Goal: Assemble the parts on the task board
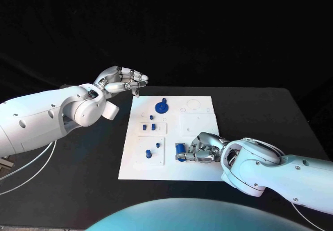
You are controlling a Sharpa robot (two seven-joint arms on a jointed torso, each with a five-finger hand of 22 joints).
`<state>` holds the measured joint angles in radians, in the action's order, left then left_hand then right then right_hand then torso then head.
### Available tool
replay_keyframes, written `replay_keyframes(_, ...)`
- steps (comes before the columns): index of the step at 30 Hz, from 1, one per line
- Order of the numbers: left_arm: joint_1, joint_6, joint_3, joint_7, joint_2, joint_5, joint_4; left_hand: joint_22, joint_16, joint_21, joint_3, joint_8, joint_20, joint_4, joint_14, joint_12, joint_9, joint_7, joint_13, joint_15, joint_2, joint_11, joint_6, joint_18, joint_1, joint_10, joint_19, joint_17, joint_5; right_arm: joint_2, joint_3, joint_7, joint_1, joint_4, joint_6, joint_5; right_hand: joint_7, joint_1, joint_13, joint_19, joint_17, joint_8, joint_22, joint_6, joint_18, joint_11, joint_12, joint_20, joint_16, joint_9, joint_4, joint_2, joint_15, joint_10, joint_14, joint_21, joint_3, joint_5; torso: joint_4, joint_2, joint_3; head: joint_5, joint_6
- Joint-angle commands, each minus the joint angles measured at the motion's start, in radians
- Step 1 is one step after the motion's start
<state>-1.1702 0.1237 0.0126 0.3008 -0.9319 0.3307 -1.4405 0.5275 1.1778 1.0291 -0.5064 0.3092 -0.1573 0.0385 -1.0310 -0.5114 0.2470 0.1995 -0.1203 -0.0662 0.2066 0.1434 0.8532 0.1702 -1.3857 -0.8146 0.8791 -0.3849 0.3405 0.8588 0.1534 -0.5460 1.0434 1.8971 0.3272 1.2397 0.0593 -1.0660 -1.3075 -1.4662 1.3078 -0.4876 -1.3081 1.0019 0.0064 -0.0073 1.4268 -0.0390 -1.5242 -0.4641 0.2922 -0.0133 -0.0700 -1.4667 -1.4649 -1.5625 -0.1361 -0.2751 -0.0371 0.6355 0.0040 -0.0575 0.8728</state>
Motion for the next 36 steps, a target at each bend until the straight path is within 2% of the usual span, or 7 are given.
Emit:
replay_keyframes(1, 0.0, -0.014, 0.001, 0.001, 0.002, -0.002, 0.0, 0.0, 0.005, -0.001, -0.002, 0.007, -0.002, 0.001, 0.006, -0.005, -0.001, 0.002, 0.001, 0.0, -0.011, 0.002, -0.007, 0.015, -0.001, 0.008, -0.007, 0.001, 0.004, -0.01, 0.0, 0.025, -0.001, -0.001, -0.02, 0.004, -0.001, 0.0, -0.131, -0.103, 0.115, -0.007, -0.261, 0.003, -0.005, -0.007, 0.003, 0.003, -0.004, -0.001, 0.0, -0.015, -0.006, -0.03, -0.078, -0.004, 0.005, -0.003, 0.0008, 0.001, -0.0005, 0.003, 0.0)
replay_keyframes(4, 0.0, -0.015, 0.001, 0.0, 0.002, -0.002, 0.002, 0.0, 0.005, -0.001, -0.002, 0.007, -0.002, 0.001, 0.006, -0.005, -0.001, 0.002, 0.001, 0.0, -0.011, 0.002, -0.007, 0.015, -0.001, 0.008, -0.007, 0.001, 0.004, -0.02, 0.0, 0.034, -0.002, -0.005, -0.022, 0.011, -0.001, -0.002, -0.131, -0.102, 0.114, -0.007, -0.261, 0.003, -0.005, -0.007, 0.003, 0.004, -0.003, -0.001, -0.001, -0.02, -0.006, -0.03, -0.078, -0.002, 0.006, -0.003, -0.0023, 0.0, 0.0, 0.003, 0.0)
replay_keyframes(11, 0.0, -0.015, 0.001, -0.003, 0.002, -0.002, 0.002, 0.0, 0.006, -0.001, -0.004, 0.007, -0.002, 0.001, 0.006, -0.006, -0.002, 0.001, 0.002, 0.0, -0.013, 0.002, -0.008, 0.015, -0.002, 0.01, -0.007, 0.002, 0.004, -0.02, 0.0, 0.03, -0.002, -0.012, -0.042, 0.029, -0.001, -0.02, -0.133, -0.102, 0.117, -0.007, -0.261, 0.0, -0.005, -0.007, 0.005, 0.004, -0.004, -0.002, -0.003, -0.029, -0.006, -0.031, -0.078, -0.001, 0.009, -0.003, -0.0009, 0.0, -0.0014, 0.005, 0.0)
replay_keyframes(14, 0.0, -0.015, 0.001, -0.004, 0.002, -0.003, 0.002, 0.0, 0.006, 0.0, -0.005, 0.007, -0.002, 0.001, 0.006, -0.006, -0.002, 0.001, 0.002, 0.0, -0.014, 0.002, -0.008, 0.015, -0.002, 0.011, -0.007, 0.002, 0.004, -0.016, 0.0, 0.03, -0.002, -0.017, -0.048, 0.035, -0.001, -0.036, -0.137, -0.101, 0.117, -0.007, -0.26, -0.001, -0.005, -0.008, 0.007, 0.004, -0.004, -0.002, -0.004, -0.025, -0.006, -0.033, -0.078, -0.001, 0.008, -0.002, -0.0005, 0.001, -0.001, 0.005, 0.0)
replay_keyframes(16, 0.0, -0.015, 0.001, -0.004, 0.001, -0.003, 0.002, 0.0, 0.006, 0.0, -0.006, 0.007, -0.002, 0.001, 0.006, -0.006, -0.002, 0.001, 0.002, 0.0, -0.015, 0.002, -0.008, 0.015, -0.003, 0.011, -0.007, 0.002, 0.005, -0.015, 0.0, 0.029, -0.002, -0.019, -0.051, 0.037, -0.001, -0.047, -0.14, -0.102, 0.118, -0.008, -0.261, 0.0, -0.005, -0.008, 0.01, 0.004, -0.004, -0.003, -0.004, -0.008, -0.006, -0.035, -0.078, -0.001, -0.001, -0.001, -0.0003, 0.001, -0.0005, 0.006, 0.0)
replay_keyframes(20, 0.0, -0.015, 0.001, -0.004, 0.001, -0.003, 0.002, 0.0, 0.006, 0.0, -0.007, 0.008, -0.002, 0.001, 0.006, -0.006, -0.002, 0.001, 0.002, 0.0, -0.016, 0.002, -0.008, 0.015, -0.003, 0.012, -0.007, 0.002, 0.005, -0.013, 0.0, 0.026, -0.002, -0.021, -0.054, 0.041, -0.001, -0.049, -0.142, -0.102, 0.119, -0.008, -0.261, 0.0, -0.005, -0.008, 0.012, 0.004, -0.005, -0.003, -0.003, -0.007, -0.006, -0.036, -0.079, -0.003, -0.002, -0.001, 0.001, 0.001, 0.0002, 0.006, 0.0)
replay_keyframes(36, 0.0, -0.014, 0.001, -0.005, -0.002, -0.003, 0.001, 0.001, 0.006, 0.0, -0.009, 0.009, -0.002, 0.002, 0.007, -0.008, -0.002, 0.002, 0.003, 0.0, -0.02, 0.003, -0.009, 0.015, -0.003, 0.013, -0.007, 0.002, 0.005, -0.013, 0.0, -0.013, -0.002, -0.049, -0.022, 0.069, -0.007, -0.063, -0.152, -0.105, 0.12, -0.017, -0.263, 0.014, -0.006, -0.012, 0.022, 0.006, -0.005, -0.007, 0.0, -0.03, -0.009, -0.042, -0.079, -0.008, 0.002, -0.003, 0.0013, 0.002, -0.0009, 0.001, 0.0)
